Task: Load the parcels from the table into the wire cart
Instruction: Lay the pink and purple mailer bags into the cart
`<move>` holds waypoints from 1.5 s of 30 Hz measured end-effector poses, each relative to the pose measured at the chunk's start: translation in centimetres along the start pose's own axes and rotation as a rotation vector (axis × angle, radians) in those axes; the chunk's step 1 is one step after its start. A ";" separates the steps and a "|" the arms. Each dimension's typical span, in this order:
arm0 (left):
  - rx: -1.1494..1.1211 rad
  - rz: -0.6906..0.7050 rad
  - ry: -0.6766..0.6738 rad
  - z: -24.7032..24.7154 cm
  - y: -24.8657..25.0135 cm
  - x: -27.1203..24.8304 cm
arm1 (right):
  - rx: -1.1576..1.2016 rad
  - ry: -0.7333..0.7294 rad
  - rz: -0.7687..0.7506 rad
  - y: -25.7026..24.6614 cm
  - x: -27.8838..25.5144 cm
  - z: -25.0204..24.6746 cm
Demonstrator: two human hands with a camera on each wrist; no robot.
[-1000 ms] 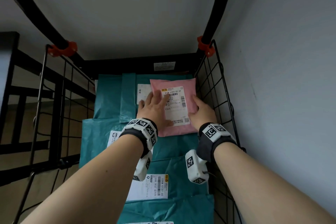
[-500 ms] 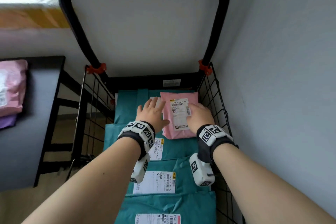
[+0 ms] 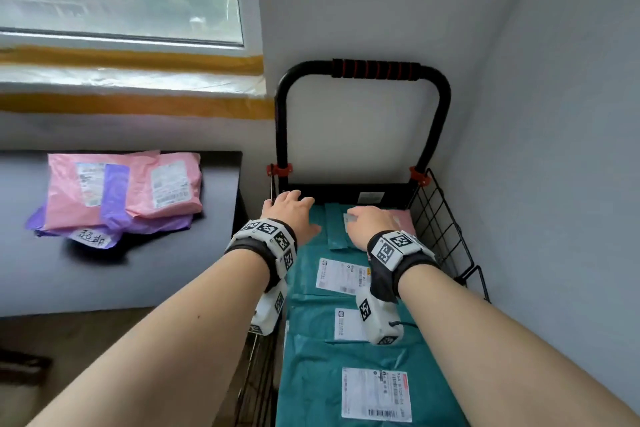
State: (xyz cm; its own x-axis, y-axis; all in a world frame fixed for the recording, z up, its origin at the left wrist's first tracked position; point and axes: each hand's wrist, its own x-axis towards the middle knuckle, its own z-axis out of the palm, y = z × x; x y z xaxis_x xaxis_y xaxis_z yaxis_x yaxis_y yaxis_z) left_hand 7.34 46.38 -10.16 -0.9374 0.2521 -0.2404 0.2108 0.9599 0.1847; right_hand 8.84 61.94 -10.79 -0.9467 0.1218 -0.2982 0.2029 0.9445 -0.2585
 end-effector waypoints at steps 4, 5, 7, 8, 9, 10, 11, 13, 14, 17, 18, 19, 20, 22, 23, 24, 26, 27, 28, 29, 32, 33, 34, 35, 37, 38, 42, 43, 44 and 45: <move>0.005 -0.009 0.079 -2.6 -5.8 -6.2 | -0.052 0.038 -0.070 -7.2 -4.9 0.2; 0.009 -0.014 0.091 -3.1 -7.3 -7.7 | -0.051 0.054 -0.076 -9.0 -6.0 0.4; 0.026 -0.031 0.107 -4.1 -10.1 -10.5 | -0.025 0.083 -0.077 -12.4 -8.1 1.1; 0.038 -0.039 0.114 -4.4 -11.6 -12.0 | -0.017 0.093 -0.077 -14.2 -9.3 1.5; 0.046 -0.049 0.124 -4.8 -13.1 -13.4 | -0.012 0.099 -0.081 -15.9 -10.1 1.9; 0.046 -0.058 0.137 -5.0 -13.9 -14.1 | -0.011 0.098 -0.081 -16.8 -10.5 2.1; 0.042 -0.073 0.150 -5.2 -15.4 -15.5 | -0.017 0.097 -0.093 -18.5 -11.5 2.4; 0.030 -0.108 0.164 -5.9 -18.5 -18.2 | -0.025 0.105 -0.128 -21.7 -13.0 3.0; 0.031 -0.125 0.170 -6.4 -20.0 -19.4 | -0.026 0.107 -0.145 -23.3 -13.6 3.1; 0.041 -0.196 0.187 -7.5 -24.4 -22.3 | -0.041 0.105 -0.188 -27.7 -15.2 3.4; 0.044 -0.220 0.196 -7.8 -25.7 -23.0 | -0.047 0.101 -0.204 -29.0 -15.6 3.5; 0.044 -0.242 0.207 -8.0 -26.8 -23.7 | -0.055 0.100 -0.221 -30.2 -16.0 3.6; 0.049 -0.261 0.219 -8.1 -27.9 -24.4 | -0.064 0.098 -0.233 -31.3 -16.4 3.8; 0.057 -0.288 0.241 -8.3 -29.7 -25.4 | -0.093 0.089 -0.253 -33.2 -16.9 4.2; 0.055 -0.295 0.248 -8.4 -30.4 -25.9 | -0.103 0.083 -0.259 -34.1 -17.1 4.4; 0.053 -0.301 0.258 -8.5 -31.1 -26.2 | -0.107 0.080 -0.260 -34.8 -17.2 4.6; 0.046 -0.314 0.280 -8.7 -32.3 -26.7 | -0.105 0.092 -0.266 -36.2 -17.3 5.0; 0.043 -0.320 0.294 -8.7 -32.9 -26.8 | -0.108 0.101 -0.276 -36.8 -17.1 5.2; 0.041 -0.323 0.305 -8.6 -33.4 -26.8 | -0.112 0.106 -0.286 -37.3 -17.0 5.4; 0.040 -0.326 0.310 -8.6 -33.9 -26.7 | -0.115 0.111 -0.296 -37.8 -16.8 5.6; 0.053 -0.329 0.299 -8.5 -35.1 -26.2 | -0.116 0.110 -0.314 -38.8 -15.8 6.0; 0.060 -0.327 0.297 -8.4 -35.5 -25.8 | -0.115 0.105 -0.313 -39.0 -15.3 6.1; 0.065 -0.322 0.298 -8.4 -35.8 -25.2 | -0.110 0.098 -0.304 -39.1 -14.7 6.1; 0.067 -0.318 0.299 -8.5 -36.1 -24.6 | -0.102 0.087 -0.293 -39.2 -14.0 6.2; 0.071 -0.309 0.292 -8.6 -36.7 -23.0 | -0.095 0.061 -0.272 -39.3 -12.4 6.2; 0.076 -0.302 0.287 -8.7 -36.9 -22.0 | -0.097 0.046 -0.264 -39.3 -11.5 6.3; 0.100 -0.282 0.242 -8.9 -37.7 -17.0 | -0.067 0.029 -0.222 -39.2 -6.3 6.5; 0.106 -0.278 0.226 -8.9 -38.0 -15.6 | -0.048 0.020 -0.206 -39.1 -4.7 6.6; 0.113 -0.269 0.215 -9.0 -38.2 -14.0 | -0.031 0.008 -0.186 -38.9 -3.2 6.7; 0.121 -0.257 0.208 -9.0 -38.5 -12.3 | -0.020 -0.005 -0.165 -38.7 -1.6 6.7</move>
State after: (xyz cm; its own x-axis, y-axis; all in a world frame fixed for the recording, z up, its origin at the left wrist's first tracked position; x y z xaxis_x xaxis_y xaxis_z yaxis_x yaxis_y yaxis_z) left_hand 8.30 5.26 -5.74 -0.9979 -0.0178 -0.0629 -0.0195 0.9995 0.0259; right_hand 4.19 23.17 -6.50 -0.9655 -0.0366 -0.2577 0.0400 0.9574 -0.2859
